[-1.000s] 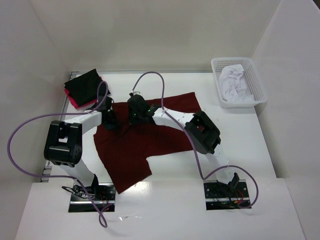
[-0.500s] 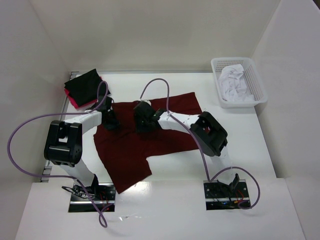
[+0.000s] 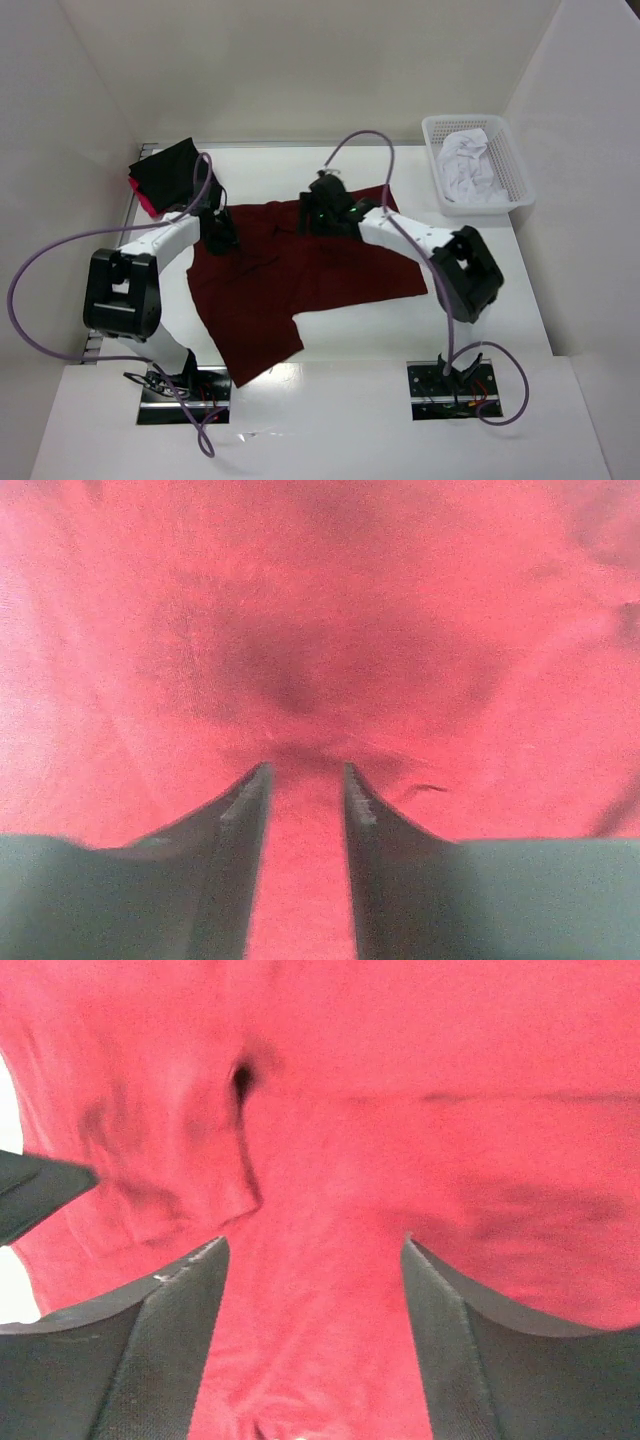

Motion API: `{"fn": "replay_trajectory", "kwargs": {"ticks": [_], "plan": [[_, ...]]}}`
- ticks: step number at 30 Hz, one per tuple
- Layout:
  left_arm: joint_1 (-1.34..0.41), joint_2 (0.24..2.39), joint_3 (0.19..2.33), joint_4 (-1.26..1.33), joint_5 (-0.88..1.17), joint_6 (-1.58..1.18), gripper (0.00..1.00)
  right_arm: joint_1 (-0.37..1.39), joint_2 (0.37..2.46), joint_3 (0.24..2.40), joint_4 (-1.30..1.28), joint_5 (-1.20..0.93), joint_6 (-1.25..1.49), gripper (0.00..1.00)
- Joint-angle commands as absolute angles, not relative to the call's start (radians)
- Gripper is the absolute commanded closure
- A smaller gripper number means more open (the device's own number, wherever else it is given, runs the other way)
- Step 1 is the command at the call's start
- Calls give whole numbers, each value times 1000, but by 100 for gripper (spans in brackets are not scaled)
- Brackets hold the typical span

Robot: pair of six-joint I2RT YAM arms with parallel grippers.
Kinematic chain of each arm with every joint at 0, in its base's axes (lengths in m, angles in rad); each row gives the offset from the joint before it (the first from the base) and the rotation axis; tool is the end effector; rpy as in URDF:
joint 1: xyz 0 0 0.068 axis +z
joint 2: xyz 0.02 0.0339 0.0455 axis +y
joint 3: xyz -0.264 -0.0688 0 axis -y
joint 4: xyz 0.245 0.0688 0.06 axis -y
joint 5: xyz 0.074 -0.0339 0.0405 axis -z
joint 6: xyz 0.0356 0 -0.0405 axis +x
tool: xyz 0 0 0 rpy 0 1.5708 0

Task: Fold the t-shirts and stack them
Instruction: Fold the flattened tshirt in 1/3 of the way

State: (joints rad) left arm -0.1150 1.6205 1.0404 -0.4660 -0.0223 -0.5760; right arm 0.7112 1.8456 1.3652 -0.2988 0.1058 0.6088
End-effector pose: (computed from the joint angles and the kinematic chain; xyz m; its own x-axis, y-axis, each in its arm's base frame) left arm 0.3238 -0.0366 0.1982 -0.7775 -0.4584 -0.4306 -0.3814 0.8881 -0.2567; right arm 0.3164 0.2677 0.2307 -0.7754 0.0826 -0.6261 -0.1813 0.9205 0.3460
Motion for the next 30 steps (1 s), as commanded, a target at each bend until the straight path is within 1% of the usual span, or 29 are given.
{"fn": "replay_trajectory", "kwargs": {"ticks": [1,2,4,5,6,7,8,9,10,11,12,15,16,18,19,23,30], "plan": [[-120,1504,1135,-506,-47,-545,39,619,1701,1294,-249,140,570,21],[-120,1503,1145,-506,-56,-536,30,600,1691,1275,-249,140,556,17],[-112,1503,1171,-494,-91,-535,25,549,1682,1273,-257,152,517,17],[-110,1517,1181,-481,-92,-525,25,538,1681,1273,-258,153,503,19],[-101,1529,1193,-471,-107,-523,25,518,1681,1273,-258,164,475,34],[-92,1557,1195,-462,-109,-515,27,502,1681,1273,-246,166,454,53],[-79,1597,1207,-448,-109,-514,31,500,1681,1273,-234,166,443,63],[-77,1621,1216,-439,-109,-514,37,490,1690,1273,-222,173,434,70],[-69,1643,1232,-437,-109,-514,55,488,1699,1273,-212,175,433,75],[-68,1682,1235,-430,-109,-524,65,480,1721,1280,-203,185,424,77],[-67,1707,1245,-428,-109,-528,72,477,1741,1282,-191,189,422,80],[-67,1775,1262,-428,-109,-540,93,468,1824,1336,-198,189,410,85],[-67,1791,1262,-428,-130,-549,99,462,1855,1359,-210,195,410,86],[-67,1807,1269,-419,-157,-554,100,459,1919,1385,-229,198,400,88],[-67,1807,1272,-419,-178,-554,100,453,1935,1397,-229,198,400,90],[-67,1816,1267,-414,-225,-554,100,433,1992,1423,-229,180,400,92],[-67,1816,1272,-391,-264,-554,100,387,2102,1535,-248,161,373,92]]}}
